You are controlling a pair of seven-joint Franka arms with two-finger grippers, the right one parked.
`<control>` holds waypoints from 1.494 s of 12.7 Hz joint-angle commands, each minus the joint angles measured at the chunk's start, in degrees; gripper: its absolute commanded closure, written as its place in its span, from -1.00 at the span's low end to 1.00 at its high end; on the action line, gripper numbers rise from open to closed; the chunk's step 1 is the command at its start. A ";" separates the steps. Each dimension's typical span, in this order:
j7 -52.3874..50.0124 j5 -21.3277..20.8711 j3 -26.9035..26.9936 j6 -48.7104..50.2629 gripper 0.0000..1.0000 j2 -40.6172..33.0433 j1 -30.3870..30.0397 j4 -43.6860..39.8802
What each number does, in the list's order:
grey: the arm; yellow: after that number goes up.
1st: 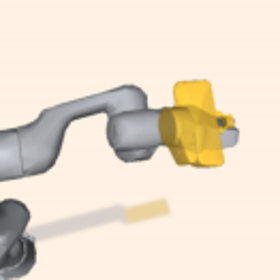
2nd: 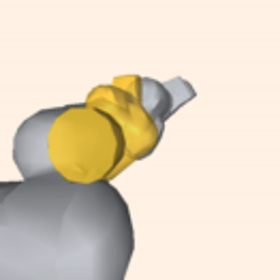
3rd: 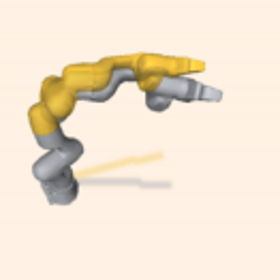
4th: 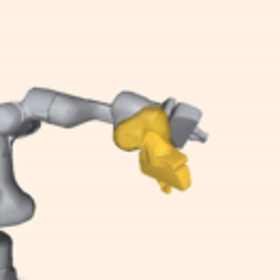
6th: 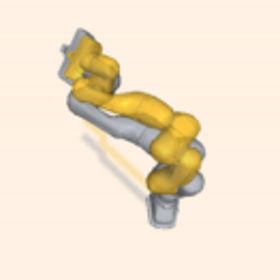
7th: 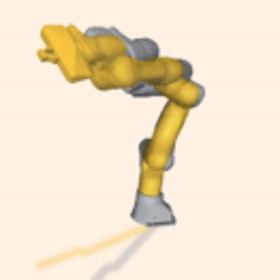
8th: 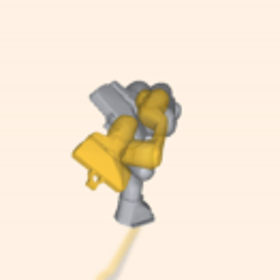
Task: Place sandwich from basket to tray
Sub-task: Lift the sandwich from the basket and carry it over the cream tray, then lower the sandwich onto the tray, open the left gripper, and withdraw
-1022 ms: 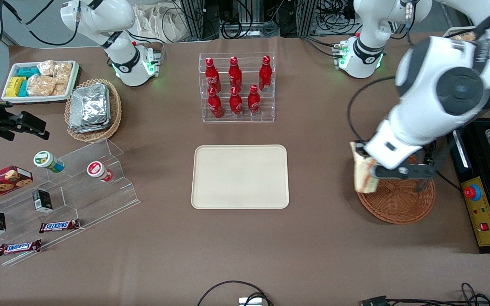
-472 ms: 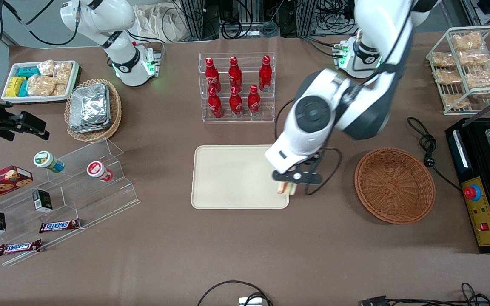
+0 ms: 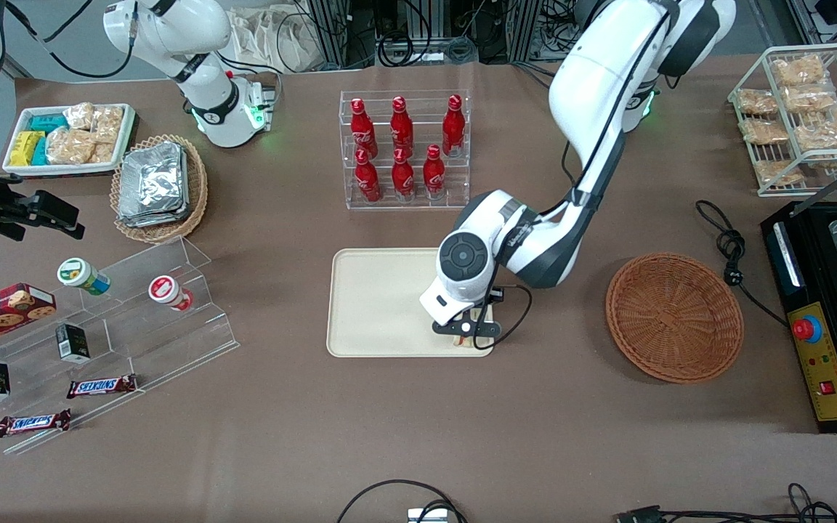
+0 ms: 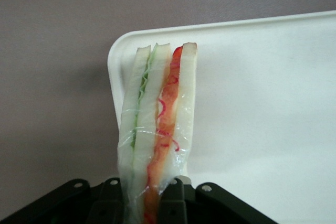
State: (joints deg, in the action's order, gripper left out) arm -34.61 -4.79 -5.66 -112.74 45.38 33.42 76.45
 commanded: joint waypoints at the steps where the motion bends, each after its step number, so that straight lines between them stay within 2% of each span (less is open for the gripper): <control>1: -3.08 -1.71 0.04 -0.72 1.00 1.19 0.68 0.11; 3: -3.62 -1.71 0.04 -2.12 1.00 1.99 0.85 0.19; 4: -3.62 -1.54 0.04 -2.48 0.88 1.99 0.85 0.19; 5: -3.62 -1.62 0.04 -2.48 0.05 1.99 0.85 0.19; 6: -3.62 -1.80 0.04 -2.74 -0.99 1.90 0.85 0.37; 10: -2.83 -1.63 0.04 -3.80 -1.00 -0.89 0.07 2.03; 15: -2.56 -0.57 0.39 -5.56 -1.00 -15.20 -5.63 9.58; 19: -2.39 -0.48 0.48 -4.86 -1.00 -27.33 -13.71 15.38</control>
State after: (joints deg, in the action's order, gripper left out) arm -36.78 -5.24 -4.75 -116.98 25.93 23.27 84.77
